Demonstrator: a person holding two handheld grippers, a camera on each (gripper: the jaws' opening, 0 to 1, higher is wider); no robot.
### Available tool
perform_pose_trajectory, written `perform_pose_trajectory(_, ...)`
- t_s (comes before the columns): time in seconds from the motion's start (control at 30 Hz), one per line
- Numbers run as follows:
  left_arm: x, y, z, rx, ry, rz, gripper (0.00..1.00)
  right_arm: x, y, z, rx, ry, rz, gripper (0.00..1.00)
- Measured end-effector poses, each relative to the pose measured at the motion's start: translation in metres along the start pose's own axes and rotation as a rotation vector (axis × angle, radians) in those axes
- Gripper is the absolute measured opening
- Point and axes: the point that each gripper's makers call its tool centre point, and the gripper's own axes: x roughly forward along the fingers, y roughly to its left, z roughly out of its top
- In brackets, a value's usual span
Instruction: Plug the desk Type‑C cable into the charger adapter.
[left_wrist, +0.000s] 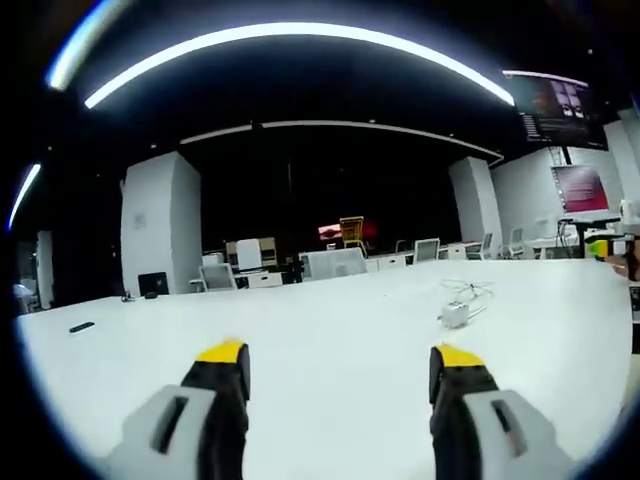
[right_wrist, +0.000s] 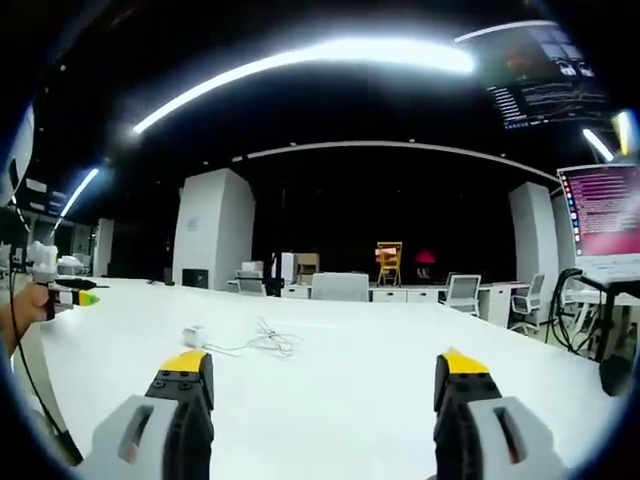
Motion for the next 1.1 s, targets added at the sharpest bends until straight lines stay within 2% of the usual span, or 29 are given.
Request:
perform_pose_trajectory(0.23, 0.003, -0.001, -0.008, -0.022, 0.011, -0.017, 0.73, 0.003, -0.004, -0.005, 0.014, 0.011, 0.015, 0.94)
perform_pose_trajectory(0.27, 0.004, -0.003, -0.009, -0.027, 0.008, -0.030, 0.73, 0.003, -0.003, -0.006, 0.012, 0.011, 0.025, 0.94)
perform_pose_trajectory(0.3, 0.005, -0.008, -0.008, -0.067, -0.010, -0.058, 0.73, 0.004, -0.003, -0.007, 0.011, 0.014, 0.029, 0.94)
perform_pose_trajectory(0.37, 0.004, -0.011, -0.008, -0.078, -0.021, -0.088, 0.73, 0.004, -0.001, -0.008, 0.005, 0.015, 0.048, 0.93)
perform_pose_trajectory(0.43, 0.004, -0.014, -0.010, -0.060, -0.012, -0.111, 0.73, 0.004, -0.002, -0.010, 0.000, 0.020, 0.053, 0.93)
perform_pose_trajectory(0.57, 0.003, -0.026, -0.009, -0.064, -0.001, -0.186, 0.73, 0.003, 0.007, -0.007, 0.012, 0.005, 0.123, 0.94)
perform_pose_trajectory(0.7, 0.002, -0.031, -0.011, -0.026, 0.024, -0.220, 0.72, 0.001, 0.013, -0.004, 0.034, -0.015, 0.174, 0.94)
perform_pose_trajectory(0.8, 0.000, -0.036, -0.010, -0.004, 0.030, -0.258, 0.71, 0.001, 0.018, -0.004, 0.042, -0.011, 0.212, 0.94)
perform_pose_trajectory(0.87, 0.000, -0.035, -0.010, 0.023, 0.034, -0.253, 0.70, 0.002, 0.020, -0.005, 0.033, 0.004, 0.225, 0.94)
perform_pose_trajectory(0.93, -0.001, -0.039, -0.011, 0.037, 0.044, -0.276, 0.71, 0.002, 0.022, -0.006, 0.026, 0.012, 0.240, 0.94)
perform_pose_trajectory(1.1, -0.003, -0.048, -0.006, 0.036, 0.036, -0.329, 0.72, 0.003, 0.027, -0.004, 0.037, 0.003, 0.277, 0.94)
